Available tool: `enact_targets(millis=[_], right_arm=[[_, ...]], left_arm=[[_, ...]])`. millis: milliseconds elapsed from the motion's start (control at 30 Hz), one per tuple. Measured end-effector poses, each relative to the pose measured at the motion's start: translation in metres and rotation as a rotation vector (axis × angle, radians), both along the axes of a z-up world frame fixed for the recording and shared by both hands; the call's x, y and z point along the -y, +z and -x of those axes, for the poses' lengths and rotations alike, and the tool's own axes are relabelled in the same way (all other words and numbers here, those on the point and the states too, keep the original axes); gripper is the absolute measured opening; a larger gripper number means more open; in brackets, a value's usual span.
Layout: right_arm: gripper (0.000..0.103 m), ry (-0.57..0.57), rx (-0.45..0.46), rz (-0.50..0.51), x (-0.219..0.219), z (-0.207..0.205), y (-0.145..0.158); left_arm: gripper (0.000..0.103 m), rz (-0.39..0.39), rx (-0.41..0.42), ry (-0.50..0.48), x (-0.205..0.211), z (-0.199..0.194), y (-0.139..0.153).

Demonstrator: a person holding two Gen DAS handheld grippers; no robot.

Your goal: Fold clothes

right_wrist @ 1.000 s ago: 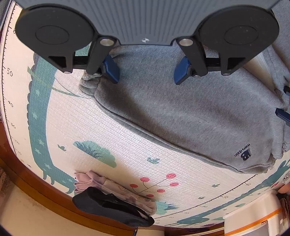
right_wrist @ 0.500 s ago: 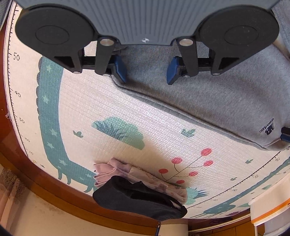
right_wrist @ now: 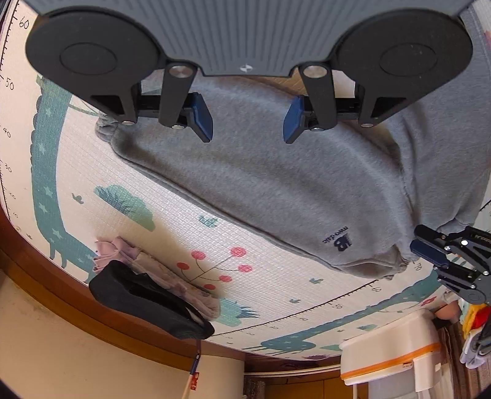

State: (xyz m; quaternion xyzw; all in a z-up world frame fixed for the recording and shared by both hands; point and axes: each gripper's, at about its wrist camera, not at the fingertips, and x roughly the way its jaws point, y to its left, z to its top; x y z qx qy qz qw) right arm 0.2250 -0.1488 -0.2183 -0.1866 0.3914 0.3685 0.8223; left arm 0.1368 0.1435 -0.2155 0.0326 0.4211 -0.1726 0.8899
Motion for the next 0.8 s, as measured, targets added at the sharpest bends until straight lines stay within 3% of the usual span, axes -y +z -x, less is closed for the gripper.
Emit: enact_targets(millis=[167, 267, 300, 467, 567, 700, 767, 800], right_arm=[[0.051, 0.156, -0.034, -0.029, 0.001, 0.073, 0.018], [0.048, 0.248, -0.026, 0.009, -0.003, 0.11, 0.013], [0.047, 0.237, -0.018, 0.036, -0.001, 0.117, 0.01], [0.05, -0.023, -0.128, 0.017, 0.038, 0.11, 0.003], [0.06, -0.15, -0.198, -0.002, 0.064, 0.103, 0.002], [0.063, -0.209, -0.286, -0.004, 0.08, 0.112, -0.008], [0.062, -0.215, -0.316, -0.011, 0.084, 0.12, -0.012], [0.049, -0.221, -0.35, -0.018, 0.086, 0.121, -0.015]], left_arm=[[0.021, -0.032, -0.019, -0.046, -0.016, 0.043, 0.004], [0.021, -0.031, -0.034, -0.086, -0.011, 0.061, -0.003], [0.021, -0.025, -0.039, -0.101, -0.007, 0.065, -0.006], [0.021, -0.008, -0.028, -0.181, 0.017, 0.076, -0.009], [0.021, -0.005, -0.023, -0.228, 0.028, 0.081, -0.012], [0.021, -0.006, -0.034, -0.245, 0.036, 0.08, -0.02], [0.021, 0.014, -0.033, -0.241, 0.038, 0.079, -0.018], [0.021, 0.0, -0.054, -0.237, 0.037, 0.078, -0.02]])
